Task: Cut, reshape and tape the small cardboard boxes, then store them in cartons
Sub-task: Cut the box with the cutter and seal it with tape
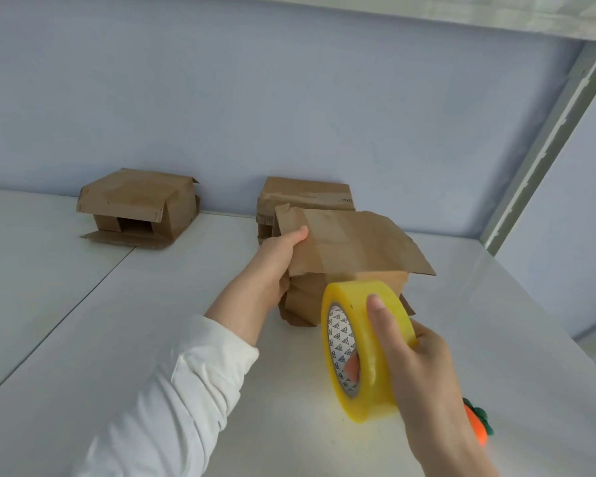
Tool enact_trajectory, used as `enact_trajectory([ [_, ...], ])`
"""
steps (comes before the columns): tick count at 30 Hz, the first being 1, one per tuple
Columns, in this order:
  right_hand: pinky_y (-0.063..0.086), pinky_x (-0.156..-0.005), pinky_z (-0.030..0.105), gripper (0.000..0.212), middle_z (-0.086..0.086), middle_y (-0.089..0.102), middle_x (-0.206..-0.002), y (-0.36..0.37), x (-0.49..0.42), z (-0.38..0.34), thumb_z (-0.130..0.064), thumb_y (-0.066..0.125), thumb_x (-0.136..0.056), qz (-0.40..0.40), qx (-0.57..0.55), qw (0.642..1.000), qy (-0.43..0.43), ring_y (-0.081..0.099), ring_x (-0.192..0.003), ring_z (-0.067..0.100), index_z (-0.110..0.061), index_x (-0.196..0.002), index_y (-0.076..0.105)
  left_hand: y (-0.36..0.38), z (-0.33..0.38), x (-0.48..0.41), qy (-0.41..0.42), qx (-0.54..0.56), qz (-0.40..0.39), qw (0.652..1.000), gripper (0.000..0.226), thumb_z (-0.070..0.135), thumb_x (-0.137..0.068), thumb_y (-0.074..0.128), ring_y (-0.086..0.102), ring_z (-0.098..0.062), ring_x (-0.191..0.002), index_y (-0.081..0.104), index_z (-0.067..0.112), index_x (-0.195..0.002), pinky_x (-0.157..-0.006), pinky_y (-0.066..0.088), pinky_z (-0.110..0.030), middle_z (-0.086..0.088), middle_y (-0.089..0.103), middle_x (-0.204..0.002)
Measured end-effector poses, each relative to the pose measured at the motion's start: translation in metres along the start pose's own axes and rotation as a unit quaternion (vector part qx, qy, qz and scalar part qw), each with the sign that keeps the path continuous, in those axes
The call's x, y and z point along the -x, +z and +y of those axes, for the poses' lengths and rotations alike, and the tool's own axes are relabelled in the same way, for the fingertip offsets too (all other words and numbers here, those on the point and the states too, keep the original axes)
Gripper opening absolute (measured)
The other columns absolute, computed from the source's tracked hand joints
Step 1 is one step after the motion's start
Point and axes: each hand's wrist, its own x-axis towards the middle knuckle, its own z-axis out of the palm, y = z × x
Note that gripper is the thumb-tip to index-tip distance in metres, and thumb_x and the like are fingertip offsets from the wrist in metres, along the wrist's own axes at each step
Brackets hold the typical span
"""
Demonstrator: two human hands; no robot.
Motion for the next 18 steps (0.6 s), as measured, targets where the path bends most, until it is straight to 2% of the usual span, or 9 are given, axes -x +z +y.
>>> enact_trajectory([
  [2,0.042,-0.037,0.014,0.035,-0.006,0.060,-0.040,-0.001,-0.001,0.001,-0.045,0.055,-0.084,0.004,0.001,1.000,0.006,0.055,-0.036,0.002,-0.016,-0.064,0.058,-0.010,-0.005,0.008,0.023,0.043,-0.093,0.994,0.041,0.040,-0.090,0.053,0.064,-0.015,-0.102,0.058,0.016,-0.123,-0.082,0.050,-0.027,-0.002,0.068,-0.114],
  [4,0.044,-0.038,0.016,0.036,-0.005,0.061,-0.041,-0.002,-0.003,0.001,-0.046,0.055,-0.084,0.007,-0.001,1.000,0.017,0.056,-0.036,0.004,-0.016,-0.065,0.059,-0.020,-0.017,0.014,0.063,-0.042,-0.156,0.985,0.050,0.052,-0.079,0.061,0.063,-0.011,-0.107,0.057,0.025,-0.120,-0.085,0.050,-0.025,0.005,0.067,-0.115],
  [5,0.046,-0.039,0.019,0.037,-0.004,0.060,-0.040,-0.002,-0.004,0.002,-0.046,0.054,-0.085,0.010,0.000,1.000,0.022,0.056,-0.035,0.004,-0.016,-0.064,0.058,-0.023,-0.023,0.016,0.087,-0.111,-0.160,0.977,0.050,0.051,-0.072,0.066,0.063,-0.009,-0.106,0.058,0.027,-0.115,-0.088,0.050,-0.025,0.007,0.068,-0.113],
  [7,0.046,-0.042,0.022,0.040,-0.006,0.059,-0.038,0.000,-0.005,0.002,-0.046,0.054,-0.086,0.014,0.003,1.000,0.028,0.055,-0.034,0.004,-0.016,-0.060,0.056,-0.023,-0.035,0.015,0.126,-0.188,-0.117,0.967,0.039,0.042,-0.073,0.072,0.065,-0.008,-0.101,0.062,0.026,-0.107,-0.092,0.048,-0.027,0.006,0.070,-0.108],
  [9,0.048,-0.047,0.025,0.042,-0.006,0.058,-0.038,0.002,-0.005,0.002,-0.046,0.055,-0.086,0.015,-0.001,0.999,0.030,0.056,-0.035,0.005,-0.016,-0.056,0.056,-0.017,-0.040,0.016,0.148,-0.163,-0.057,0.974,0.021,0.034,-0.081,0.068,0.067,-0.011,-0.095,0.066,0.023,-0.100,-0.089,0.050,-0.028,0.004,0.071,-0.100],
  [11,0.052,-0.061,0.034,0.049,-0.002,0.063,-0.044,0.003,-0.006,0.001,-0.048,0.056,-0.083,0.015,-0.006,0.999,0.029,0.063,-0.046,0.013,-0.013,-0.050,0.060,-0.012,-0.040,0.017,0.184,-0.144,-0.001,0.972,0.013,0.034,-0.084,0.064,0.067,-0.012,-0.092,0.068,0.024,-0.091,-0.085,0.052,-0.029,0.005,0.072,-0.093],
  [13,0.054,-0.071,0.042,0.051,0.003,0.067,-0.051,0.001,-0.007,-0.001,-0.051,0.057,-0.081,0.015,-0.003,1.000,0.026,0.067,-0.061,0.027,-0.010,-0.051,0.062,-0.012,-0.038,0.018,0.207,-0.156,0.027,0.965,0.014,0.039,-0.083,0.063,0.067,-0.011,-0.088,0.066,0.026,-0.084,-0.080,0.053,-0.027,0.007,0.071,-0.087],
  [16,0.053,-0.065,0.037,0.052,0.004,0.067,-0.051,0.000,-0.004,-0.006,-0.050,0.055,-0.082,0.004,-0.007,1.000,0.022,0.065,-0.052,0.019,-0.010,-0.050,0.065,-0.016,-0.035,0.024,0.202,-0.164,-0.037,0.965,0.014,0.035,-0.076,0.068,0.065,-0.007,-0.088,0.063,0.027,-0.086,-0.079,0.052,-0.021,0.010,0.069,-0.088],
  [18,0.051,-0.056,0.031,0.044,0.003,0.066,-0.050,0.000,-0.003,-0.008,-0.049,0.054,-0.084,-0.001,-0.005,1.000,0.015,0.062,-0.045,0.013,-0.012,-0.060,0.064,-0.016,-0.037,0.025,0.209,-0.142,-0.072,0.965,0.016,0.026,-0.074,0.070,0.066,-0.008,-0.090,0.064,0.026,-0.089,-0.081,0.052,-0.022,0.010,0.069,-0.091],
])
